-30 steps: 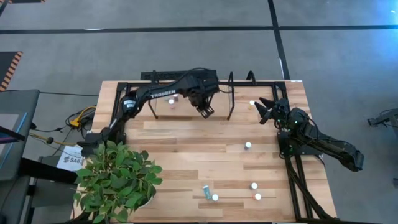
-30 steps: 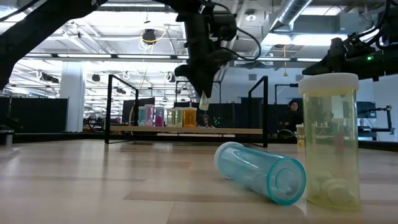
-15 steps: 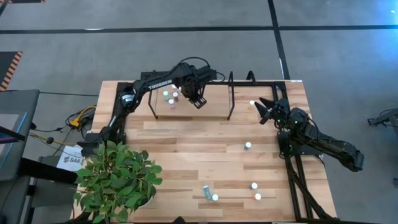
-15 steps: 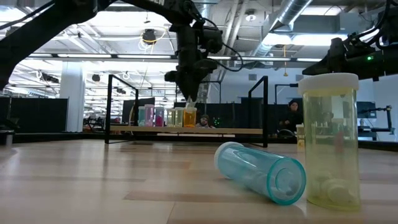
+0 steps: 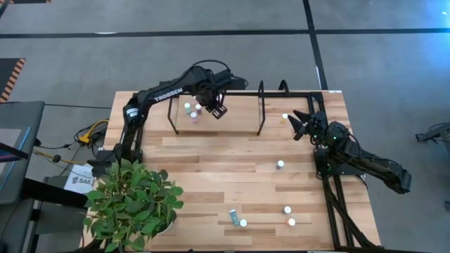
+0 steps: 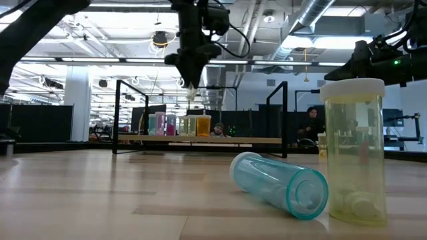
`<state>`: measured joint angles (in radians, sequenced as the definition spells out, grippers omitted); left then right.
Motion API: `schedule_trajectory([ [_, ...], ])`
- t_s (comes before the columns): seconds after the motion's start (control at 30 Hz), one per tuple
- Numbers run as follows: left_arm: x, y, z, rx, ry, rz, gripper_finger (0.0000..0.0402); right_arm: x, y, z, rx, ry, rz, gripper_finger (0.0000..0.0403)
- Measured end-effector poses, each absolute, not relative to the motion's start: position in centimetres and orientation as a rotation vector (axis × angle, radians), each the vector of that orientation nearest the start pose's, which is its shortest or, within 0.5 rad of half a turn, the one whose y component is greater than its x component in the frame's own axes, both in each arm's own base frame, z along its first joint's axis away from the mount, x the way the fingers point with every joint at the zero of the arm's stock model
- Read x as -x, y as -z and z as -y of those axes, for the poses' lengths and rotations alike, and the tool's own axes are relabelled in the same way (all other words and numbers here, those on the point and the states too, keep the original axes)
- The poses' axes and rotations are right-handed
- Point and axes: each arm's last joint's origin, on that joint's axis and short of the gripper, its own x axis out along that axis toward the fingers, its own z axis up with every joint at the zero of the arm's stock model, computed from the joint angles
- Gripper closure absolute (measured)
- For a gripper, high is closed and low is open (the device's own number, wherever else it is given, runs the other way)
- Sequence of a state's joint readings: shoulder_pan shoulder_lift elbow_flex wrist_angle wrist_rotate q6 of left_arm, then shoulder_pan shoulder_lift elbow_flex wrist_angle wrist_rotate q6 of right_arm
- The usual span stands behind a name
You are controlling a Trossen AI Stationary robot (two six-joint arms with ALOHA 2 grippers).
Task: Pick and place medicine bottles onto shelf by color
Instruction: Put the yellow pill bottle on the shelf
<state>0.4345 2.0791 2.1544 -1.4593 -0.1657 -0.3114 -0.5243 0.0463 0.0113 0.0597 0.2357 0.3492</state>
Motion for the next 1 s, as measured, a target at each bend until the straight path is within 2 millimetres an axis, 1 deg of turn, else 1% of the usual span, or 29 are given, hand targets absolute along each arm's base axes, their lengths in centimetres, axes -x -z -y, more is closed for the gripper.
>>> schedule_trajectory([
  [0.33,-35.6,-31.9,-17.1,0.483,-0.778,-1.384,0.0313,-8.2,-16.9,5.5,-0.329,0.748,0.157,0.0154],
  [0.4,-35.3,-32.3,-17.0,0.475,-0.792,-1.380,0.0313,-8.2,-16.9,5.5,-0.329,0.747,0.157,0.0154],
  [0.5,-34.5,-33.7,-16.7,0.449,-0.819,-1.339,0.0313,-8.2,-16.9,5.5,-0.328,0.748,0.157,0.0154],
  [0.6,-33.2,-35.6,-16.4,0.414,-0.862,-1.282,0.0313,-8.2,-16.9,5.5,-0.329,0.748,0.157,0.0154],
  [0.7,-31.6,-37.7,-15.8,0.382,-0.899,-1.215,0.0313,-8.2,-16.9,5.5,-0.329,0.748,0.157,0.0154],
  [0.77,-30.0,-38.5,-15.0,0.378,-0.930,-1.200,0.0313,-8.2,-16.9,5.5,-0.329,0.748,0.157,0.0154],
  [0.83,-28.7,-38.3,-14.3,0.398,-0.964,-1.192,0.0313,-8.2,-16.9,5.5,-0.328,0.747,0.157,0.0154],
  [0.9,-27.6,-37.4,-13.7,0.437,-0.999,-1.168,0.0313,-8.2,-16.9,5.5,-0.329,0.748,0.157,0.0154],
  [1.0,-26.3,-35.9,-12.6,0.472,-1.008,-1.026,0.0313,-8.2,-16.9,5.5,-0.329,0.748,0.157,0.0154],
])
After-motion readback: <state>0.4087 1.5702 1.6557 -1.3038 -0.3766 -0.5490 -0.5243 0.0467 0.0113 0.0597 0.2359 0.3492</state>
